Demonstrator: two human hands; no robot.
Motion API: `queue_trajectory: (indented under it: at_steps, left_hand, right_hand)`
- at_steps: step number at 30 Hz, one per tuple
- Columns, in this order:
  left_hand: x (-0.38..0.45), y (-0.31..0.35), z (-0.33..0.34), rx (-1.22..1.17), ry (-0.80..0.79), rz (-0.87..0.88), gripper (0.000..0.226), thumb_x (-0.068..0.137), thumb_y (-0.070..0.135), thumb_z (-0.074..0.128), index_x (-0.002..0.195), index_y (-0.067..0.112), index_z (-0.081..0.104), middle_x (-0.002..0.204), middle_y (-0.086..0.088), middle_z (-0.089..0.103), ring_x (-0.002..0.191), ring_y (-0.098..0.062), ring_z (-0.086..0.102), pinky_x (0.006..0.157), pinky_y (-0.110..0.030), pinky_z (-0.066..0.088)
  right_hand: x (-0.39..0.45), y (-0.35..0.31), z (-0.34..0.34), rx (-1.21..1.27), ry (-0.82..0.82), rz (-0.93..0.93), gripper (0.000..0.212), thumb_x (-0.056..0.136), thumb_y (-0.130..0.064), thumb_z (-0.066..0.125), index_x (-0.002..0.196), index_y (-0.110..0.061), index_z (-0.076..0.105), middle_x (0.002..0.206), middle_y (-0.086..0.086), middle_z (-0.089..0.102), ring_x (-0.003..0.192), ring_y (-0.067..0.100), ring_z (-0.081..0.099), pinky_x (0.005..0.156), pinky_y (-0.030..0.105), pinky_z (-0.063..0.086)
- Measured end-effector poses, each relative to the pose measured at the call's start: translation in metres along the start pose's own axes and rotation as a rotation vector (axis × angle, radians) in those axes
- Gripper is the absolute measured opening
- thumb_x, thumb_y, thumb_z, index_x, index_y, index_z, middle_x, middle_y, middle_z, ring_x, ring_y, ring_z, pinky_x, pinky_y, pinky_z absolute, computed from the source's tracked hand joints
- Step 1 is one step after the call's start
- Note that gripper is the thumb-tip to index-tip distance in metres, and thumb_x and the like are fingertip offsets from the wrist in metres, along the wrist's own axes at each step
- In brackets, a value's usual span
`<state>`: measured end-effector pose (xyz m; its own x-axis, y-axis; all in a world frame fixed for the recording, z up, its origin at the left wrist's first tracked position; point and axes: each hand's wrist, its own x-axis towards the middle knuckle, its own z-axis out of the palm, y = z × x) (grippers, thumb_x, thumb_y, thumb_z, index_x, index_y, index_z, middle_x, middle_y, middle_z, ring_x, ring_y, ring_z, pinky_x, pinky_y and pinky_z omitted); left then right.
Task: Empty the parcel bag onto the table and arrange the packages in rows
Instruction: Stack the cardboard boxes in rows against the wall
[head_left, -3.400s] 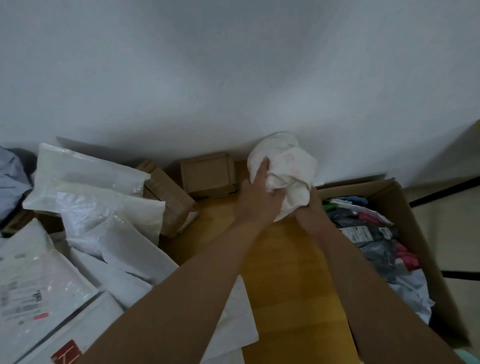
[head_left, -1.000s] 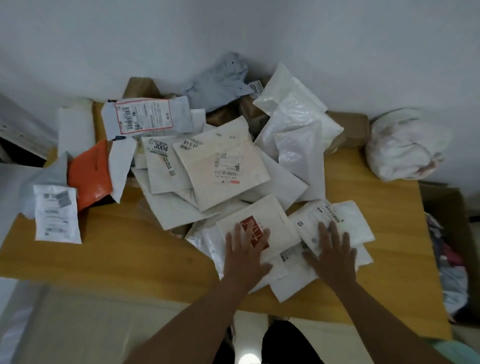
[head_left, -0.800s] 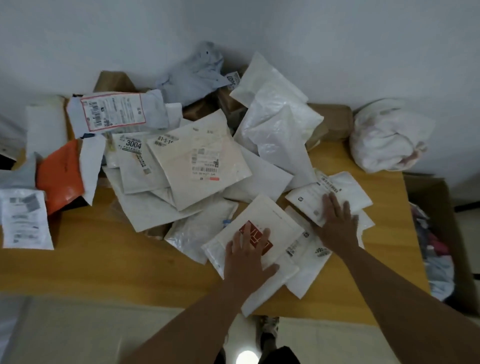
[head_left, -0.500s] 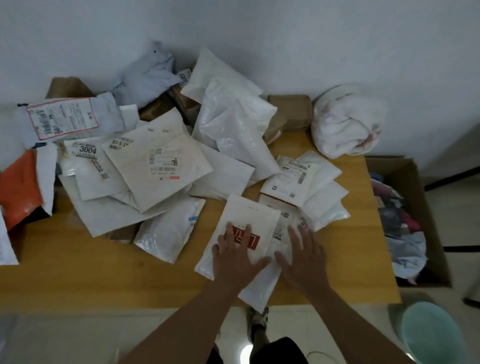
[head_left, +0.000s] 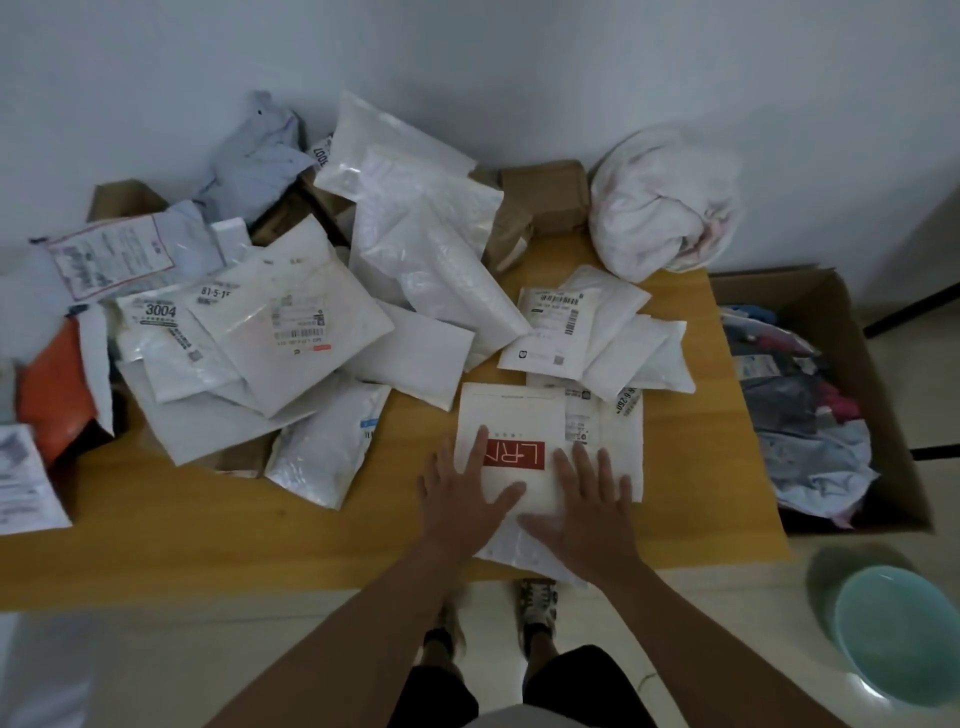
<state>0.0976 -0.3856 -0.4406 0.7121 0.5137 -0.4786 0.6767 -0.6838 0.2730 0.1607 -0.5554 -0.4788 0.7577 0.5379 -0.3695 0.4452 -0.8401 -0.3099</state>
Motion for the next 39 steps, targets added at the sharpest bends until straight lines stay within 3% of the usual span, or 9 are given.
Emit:
queue_trajectory:
  at_steps: [6,11,15,21,25,29,33,36,39]
  left_hand:
    - [0.005,-0.004,0.003,-0.211,-0.134,-0.043,0.086,0.087,0.058,0.058,0.154,0.038,0.007,0.159,-0.015,0.003,0.144,-0.036,0.011,0.117,-0.050,0.017]
    - [0.002,-0.024,0.000,-0.263,-0.085,-0.117,0.080,0.090,0.047,0.060,0.154,0.032,0.014,0.153,-0.015,0.013,0.142,-0.033,0.016,0.116,-0.047,0.020]
    - [-0.003,-0.043,0.002,-0.272,-0.089,-0.152,0.078,0.092,0.047,0.057,0.154,0.032,0.011,0.156,-0.015,0.009,0.144,-0.035,0.012,0.117,-0.050,0.019]
    - [-0.011,-0.050,0.007,-0.144,-0.037,-0.190,0.075,0.090,0.055,0.052,0.152,0.033,0.017,0.157,-0.010,0.008,0.143,-0.032,0.013,0.116,-0.047,0.019]
    - [-0.015,-0.054,-0.001,-0.180,0.099,-0.245,0.069,0.089,0.044,0.057,0.149,0.024,0.029,0.156,-0.010,0.017,0.142,-0.031,0.017,0.116,-0.046,0.018]
    - [-0.013,-0.091,-0.025,-0.185,0.270,-0.367,0.077,0.086,0.034,0.063,0.151,0.019,0.024,0.158,-0.013,0.015,0.145,-0.033,0.015,0.118,-0.047,0.019]
    - [0.000,-0.145,-0.039,-0.139,0.126,-0.391,0.080,0.090,0.044,0.052,0.153,0.037,0.003,0.163,0.000,-0.006,0.149,-0.029,-0.002,0.120,-0.048,0.011]
    - [-0.003,-0.155,-0.038,-0.084,0.092,-0.322,0.081,0.088,0.051,0.051,0.153,0.039,0.003,0.161,0.001,0.005,0.146,-0.031,0.010,0.117,-0.047,0.015]
    - [-0.016,-0.161,-0.035,0.065,0.069,-0.226,0.077,0.087,0.059,0.047,0.152,0.038,0.011,0.158,-0.001,0.014,0.140,-0.029,0.022,0.113,-0.044,0.022]
  right_hand:
    - [0.000,0.028,0.002,-0.099,-0.092,-0.058,0.112,0.070,-0.091,0.034,0.152,-0.015,0.027,0.160,0.008,0.023,0.146,0.035,0.021,0.109,0.063,0.029]
    - [-0.002,0.048,-0.010,-0.094,-0.129,-0.014,0.109,0.070,-0.089,0.040,0.156,-0.030,0.009,0.163,0.006,-0.014,0.148,0.035,-0.015,0.118,0.052,-0.001]
    - [-0.006,0.059,-0.019,0.028,-0.122,0.067,0.098,0.081,-0.067,0.061,0.156,-0.034,0.008,0.160,0.010,-0.024,0.147,0.033,-0.022,0.120,0.051,-0.002]
    - [-0.014,0.055,-0.015,0.092,0.068,0.060,0.088,0.076,-0.057,0.046,0.152,-0.025,0.015,0.162,0.020,0.005,0.148,0.044,0.006,0.114,0.065,0.019]
    - [-0.005,-0.001,-0.021,0.101,0.218,-0.030,0.083,0.075,-0.050,0.047,0.147,-0.014,0.030,0.158,0.019,0.022,0.148,0.040,0.013,0.114,0.060,0.016]
    - [0.012,-0.081,-0.008,0.001,0.162,-0.276,0.073,0.076,-0.048,0.051,0.140,-0.014,0.042,0.154,0.017,0.032,0.145,0.039,0.019,0.109,0.064,0.027]
    - [0.047,-0.157,-0.006,-0.083,0.080,-0.388,0.075,0.067,-0.040,0.067,0.137,-0.019,0.050,0.153,0.013,0.037,0.144,0.038,0.028,0.104,0.067,0.035]
    - [0.093,-0.192,-0.017,-0.121,0.093,-0.351,0.070,0.089,-0.041,0.046,0.153,-0.022,0.025,0.163,0.011,0.012,0.150,0.037,0.008,0.111,0.067,0.021]
    - [0.128,-0.210,-0.022,-0.154,-0.117,-0.229,0.081,0.095,-0.061,0.035,0.156,-0.028,-0.007,0.163,0.004,-0.018,0.148,0.037,-0.017,0.115,0.063,-0.002]
